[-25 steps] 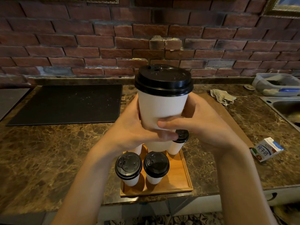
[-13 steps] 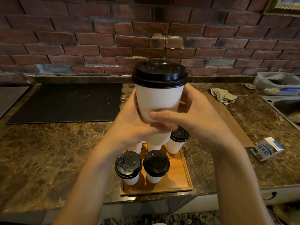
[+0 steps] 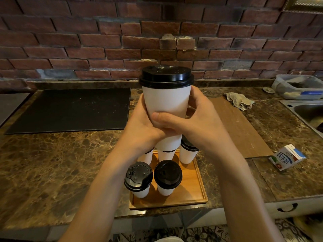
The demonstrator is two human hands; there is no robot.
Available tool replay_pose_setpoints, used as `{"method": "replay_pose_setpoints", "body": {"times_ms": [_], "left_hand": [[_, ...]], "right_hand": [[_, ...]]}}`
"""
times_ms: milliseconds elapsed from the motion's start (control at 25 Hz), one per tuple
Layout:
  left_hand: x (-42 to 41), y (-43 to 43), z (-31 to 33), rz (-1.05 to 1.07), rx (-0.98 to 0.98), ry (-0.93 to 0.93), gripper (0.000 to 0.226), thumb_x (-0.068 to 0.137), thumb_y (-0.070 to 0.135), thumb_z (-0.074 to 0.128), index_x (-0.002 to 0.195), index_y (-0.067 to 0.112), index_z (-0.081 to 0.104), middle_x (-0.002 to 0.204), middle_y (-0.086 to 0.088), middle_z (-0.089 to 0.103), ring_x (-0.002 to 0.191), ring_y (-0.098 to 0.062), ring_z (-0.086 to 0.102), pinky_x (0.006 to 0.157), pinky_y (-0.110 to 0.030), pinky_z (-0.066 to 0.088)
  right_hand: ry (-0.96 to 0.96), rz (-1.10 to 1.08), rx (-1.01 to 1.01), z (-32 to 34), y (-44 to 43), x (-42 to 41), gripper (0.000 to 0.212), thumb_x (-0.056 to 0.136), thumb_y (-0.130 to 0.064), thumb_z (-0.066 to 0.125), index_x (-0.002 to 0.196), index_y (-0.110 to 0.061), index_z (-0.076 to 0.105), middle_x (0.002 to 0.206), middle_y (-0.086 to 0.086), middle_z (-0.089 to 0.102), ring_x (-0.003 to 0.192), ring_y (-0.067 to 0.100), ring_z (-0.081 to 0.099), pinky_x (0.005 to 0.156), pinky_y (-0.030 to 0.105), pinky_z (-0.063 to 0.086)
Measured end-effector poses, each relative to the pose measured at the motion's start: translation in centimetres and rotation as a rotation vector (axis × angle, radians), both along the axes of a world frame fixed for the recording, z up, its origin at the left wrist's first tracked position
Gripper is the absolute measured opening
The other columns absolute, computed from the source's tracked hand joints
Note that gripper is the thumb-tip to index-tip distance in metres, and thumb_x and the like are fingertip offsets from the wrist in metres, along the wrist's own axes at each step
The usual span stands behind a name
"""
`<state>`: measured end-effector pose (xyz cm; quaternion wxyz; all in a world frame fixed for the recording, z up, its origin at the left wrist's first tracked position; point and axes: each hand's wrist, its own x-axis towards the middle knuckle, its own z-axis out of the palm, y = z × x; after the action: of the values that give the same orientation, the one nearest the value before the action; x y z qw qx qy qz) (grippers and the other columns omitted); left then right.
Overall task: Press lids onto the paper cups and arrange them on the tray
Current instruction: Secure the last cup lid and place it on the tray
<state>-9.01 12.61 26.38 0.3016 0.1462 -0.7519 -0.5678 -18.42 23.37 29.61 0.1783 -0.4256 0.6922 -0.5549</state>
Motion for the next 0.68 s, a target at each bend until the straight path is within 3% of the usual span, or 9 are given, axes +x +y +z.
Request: {"method": "replay_pose_setpoints", "body": {"times_ms": [520, 680], "left_hand": [[0.15, -0.18, -0.36, -0.045, -0.044, 0.043, 0.083, 0.059, -0.009, 0.078, 0.121, 0.030, 0.039, 0.108, 0.017, 0.054, 0.099, 0.018, 0.056, 0.072, -0.002, 0.046], [0.41, -0.48, 0.39, -0.100, -0.087, 0.064, 0.093, 0.057, 0.016, 0.080, 0.136, 0.017, 0.030, 0.119, 0.015, 0.052, 0.111, 0.012, 0.053, 0.083, -0.006, 0.045]], "right_hand": [[0.112, 0.019, 0.030, 0.32, 0.39, -0.81, 0.082, 0.062, -0.045, 0.087, 0.133, -0.032, 0.048, 0.121, -0.019, 0.059, 0.114, -0.002, 0.053, 0.081, 0.015, 0.049], [0.117, 0.009, -0.042, 0.26, 0.33, -0.74, 0.088, 0.059, -0.040, 0.090, 0.134, -0.031, 0.046, 0.125, -0.018, 0.059, 0.118, -0.002, 0.053, 0.089, 0.019, 0.051]]}}
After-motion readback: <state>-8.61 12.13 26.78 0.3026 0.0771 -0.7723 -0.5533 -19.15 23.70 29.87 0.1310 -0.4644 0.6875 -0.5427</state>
